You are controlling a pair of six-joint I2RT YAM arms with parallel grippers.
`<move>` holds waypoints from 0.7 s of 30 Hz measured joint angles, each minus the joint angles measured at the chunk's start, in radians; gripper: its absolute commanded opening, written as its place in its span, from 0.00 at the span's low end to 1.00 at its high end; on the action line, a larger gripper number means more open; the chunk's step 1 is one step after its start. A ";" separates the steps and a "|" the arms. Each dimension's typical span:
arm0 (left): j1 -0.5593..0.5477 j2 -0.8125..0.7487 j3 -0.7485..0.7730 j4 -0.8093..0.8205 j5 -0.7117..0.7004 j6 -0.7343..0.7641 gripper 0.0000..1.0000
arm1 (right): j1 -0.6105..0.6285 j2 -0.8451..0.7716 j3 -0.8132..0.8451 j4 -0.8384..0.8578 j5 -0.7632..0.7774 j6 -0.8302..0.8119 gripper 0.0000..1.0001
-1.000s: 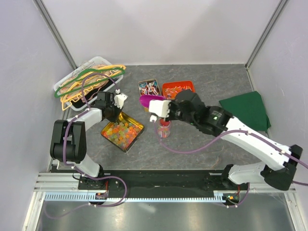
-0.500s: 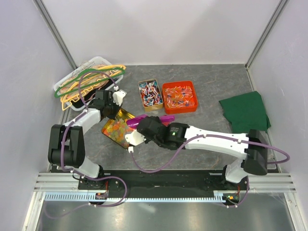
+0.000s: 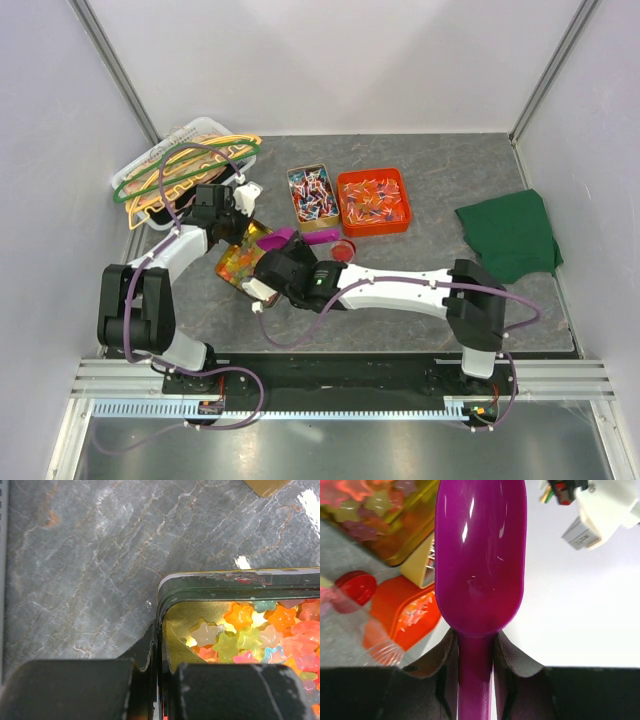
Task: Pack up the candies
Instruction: Scoop the fake candies from the storage box.
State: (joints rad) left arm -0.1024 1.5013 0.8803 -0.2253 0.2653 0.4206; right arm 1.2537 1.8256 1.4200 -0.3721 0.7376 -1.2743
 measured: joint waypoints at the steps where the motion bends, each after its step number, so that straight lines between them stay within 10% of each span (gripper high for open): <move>1: 0.000 0.005 0.005 -0.008 0.002 -0.002 0.02 | -0.001 0.016 0.013 0.014 0.014 -0.020 0.00; 21: 0.000 0.044 0.022 -0.027 0.035 -0.039 0.02 | -0.008 0.300 0.247 -0.079 0.186 -0.304 0.00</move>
State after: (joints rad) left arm -0.1028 1.5452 0.9020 -0.2520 0.3004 0.3820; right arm 1.2457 2.1258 1.6669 -0.4507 0.9237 -1.5784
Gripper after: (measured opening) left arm 0.039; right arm 0.330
